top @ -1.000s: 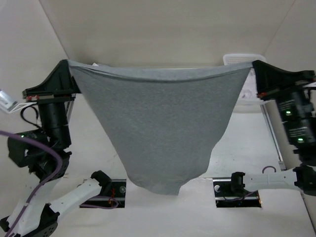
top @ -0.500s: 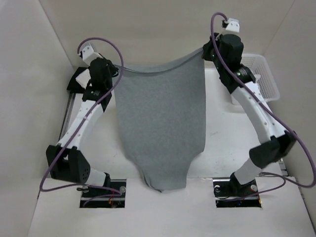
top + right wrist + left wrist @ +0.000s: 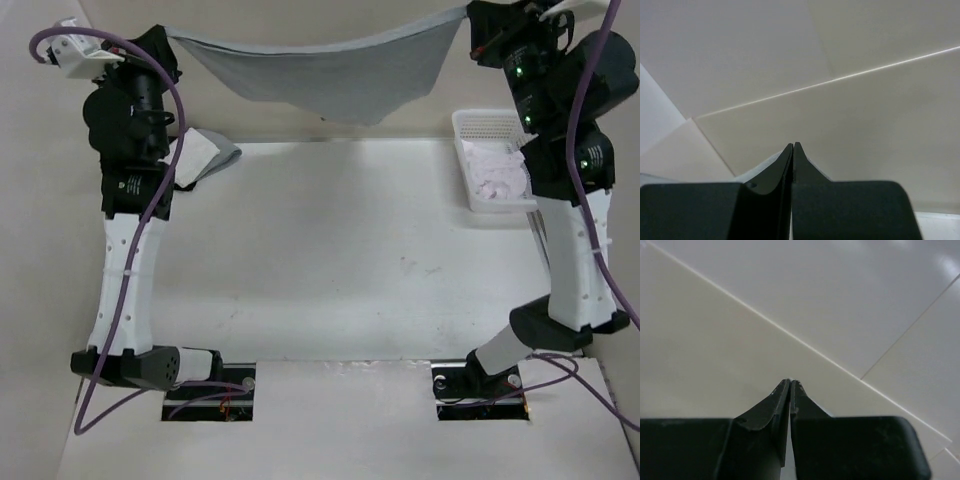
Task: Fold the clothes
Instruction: Flatten the tank top out
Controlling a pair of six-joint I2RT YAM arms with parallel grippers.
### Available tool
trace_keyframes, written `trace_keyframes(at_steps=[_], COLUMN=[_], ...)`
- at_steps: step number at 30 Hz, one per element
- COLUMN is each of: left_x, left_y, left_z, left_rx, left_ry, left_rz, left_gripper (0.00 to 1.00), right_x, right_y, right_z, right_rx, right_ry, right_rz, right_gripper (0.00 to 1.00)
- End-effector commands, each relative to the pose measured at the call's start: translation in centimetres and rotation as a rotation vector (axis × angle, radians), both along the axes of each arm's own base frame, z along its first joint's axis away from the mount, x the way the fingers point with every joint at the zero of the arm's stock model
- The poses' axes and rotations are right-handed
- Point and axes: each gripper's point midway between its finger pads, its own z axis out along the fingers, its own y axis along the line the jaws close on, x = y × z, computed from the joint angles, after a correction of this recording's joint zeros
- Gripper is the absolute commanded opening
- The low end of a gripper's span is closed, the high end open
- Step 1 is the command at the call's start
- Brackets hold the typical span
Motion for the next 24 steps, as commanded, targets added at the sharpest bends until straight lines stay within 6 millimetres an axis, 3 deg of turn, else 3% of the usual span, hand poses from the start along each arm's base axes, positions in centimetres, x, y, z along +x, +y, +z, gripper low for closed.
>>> trace_keyframes(at_steps=[1,4,7,13,17,19,21,24], left_x=[-0.2,-0.6,-2.2,-9.3,-14.7,-17.1,-19.0,-21.0], left_y=[0.1,-0.3,-1.5,-1.8,-2.2,-2.6,-2.9,-3.0], left_z=[-1.3,-5.0,-10.7,-28.0,-36.0,-37.9,-38.2,-37.5], left_rx=[0.030,0.030,0.024,-0.004,-0.002,0.002,-0.010,-0.085], left_ry=[0.018,0.077,0.151,0.377,0.541,0.611,0.648,0.667], left_rz=[0.001,-0.001,-0.014,0.030,-0.004,-0.056,-0.110,-0.180], left_gripper=[0.02,0.02,0.02,0.01,0.01,0.00,0.00,0.00], right_x=[1.3,0.7,-1.6,-9.9,-16.5,-19.8,-22.4,-26.0], right_y=[0.6,0.5,1.1,3.2,5.1,5.6,5.6,5.5], right_z=[-4.4,-9.9,-16.7,-33.0,-42.7,-46.3,-48.3,-49.7], right_rx=[-0.034,-0.043,-0.049,-0.034,-0.044,-0.071,-0.072,-0.067], right_ry=[0.110,0.190,0.261,0.434,0.633,0.741,0.826,0.930], right_rz=[0.006,-0.005,0.010,0.133,0.284,0.352,0.395,0.465], right_gripper=[0.00,0.00,0.00,0.00,0.00,0.00,0.00,0.00])
